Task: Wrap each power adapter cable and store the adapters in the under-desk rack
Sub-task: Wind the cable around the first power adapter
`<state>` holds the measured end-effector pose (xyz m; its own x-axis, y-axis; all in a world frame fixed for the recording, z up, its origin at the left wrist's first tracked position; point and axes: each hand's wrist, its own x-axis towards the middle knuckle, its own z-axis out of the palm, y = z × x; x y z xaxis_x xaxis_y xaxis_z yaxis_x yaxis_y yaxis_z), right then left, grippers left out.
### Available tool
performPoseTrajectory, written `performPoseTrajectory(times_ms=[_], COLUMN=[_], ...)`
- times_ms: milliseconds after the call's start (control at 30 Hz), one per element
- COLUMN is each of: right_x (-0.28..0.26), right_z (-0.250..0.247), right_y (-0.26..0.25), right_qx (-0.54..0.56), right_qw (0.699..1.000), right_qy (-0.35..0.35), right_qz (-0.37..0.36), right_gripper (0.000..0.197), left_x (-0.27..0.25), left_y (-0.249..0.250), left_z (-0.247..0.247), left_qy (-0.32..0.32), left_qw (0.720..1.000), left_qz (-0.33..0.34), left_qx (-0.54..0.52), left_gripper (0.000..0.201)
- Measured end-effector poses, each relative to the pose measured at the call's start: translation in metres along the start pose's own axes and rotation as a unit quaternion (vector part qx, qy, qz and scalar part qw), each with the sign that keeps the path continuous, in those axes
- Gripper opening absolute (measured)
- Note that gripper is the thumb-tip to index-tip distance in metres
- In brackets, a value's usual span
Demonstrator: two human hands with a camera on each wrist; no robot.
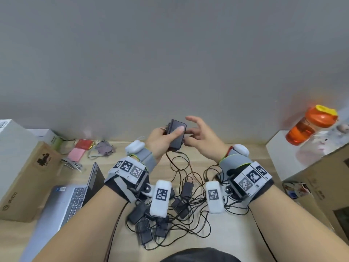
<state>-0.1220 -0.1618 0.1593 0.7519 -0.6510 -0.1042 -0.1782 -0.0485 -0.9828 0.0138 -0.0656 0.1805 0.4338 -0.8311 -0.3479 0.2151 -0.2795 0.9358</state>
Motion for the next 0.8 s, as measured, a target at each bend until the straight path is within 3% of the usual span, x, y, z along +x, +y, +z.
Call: performPoseTrajectory(times_ms=[133,233,367,567,700,800], right_x=[0.000,-0.005,-0.005,0.005,0.011,0.020], right_z=[-0.001,-0.001,-0.016,-0.065,-0.088,-0.105], right_y=[0.000,0.001,-0.015,-0.020,-0.024,-0.014], right_qx=[-0.076,-0.134,-0.109,-0.144,-0.135,-0.187], right_qw=[0.988,0.972,0.987,0.988,0.988,0.976], right_qy=[-0.130,-0.193,-0.113,-0.022,0.045,0.109], right_qz=[0.031,-0.001,-0.037,-0.049,-0.052,-0.039], right_gripper=[0.034,0.026,0.034,0.037,0.037,0.042], left_x=[-0.001,-0.004,-0.007,-0.008,-0.007,-0.005], left_y=[0.028,0.043,0.051,0.048,0.051,0.051], left_z=[0.006,0.010,0.014,0.018,0.023,0.025], left_qy=[0.022,0.027,0.031,-0.037,-0.053,-0.058], left_qw=[0.994,0.991,0.996,0.998,0.997,0.997], left_qz=[0.041,0.043,0.003,-0.051,-0.043,-0.035], left_qx=[-0.101,-0.123,-0.086,-0.015,0.025,0.049], left_gripper=[0.039,0.035,0.031,0.031,0.027,0.019])
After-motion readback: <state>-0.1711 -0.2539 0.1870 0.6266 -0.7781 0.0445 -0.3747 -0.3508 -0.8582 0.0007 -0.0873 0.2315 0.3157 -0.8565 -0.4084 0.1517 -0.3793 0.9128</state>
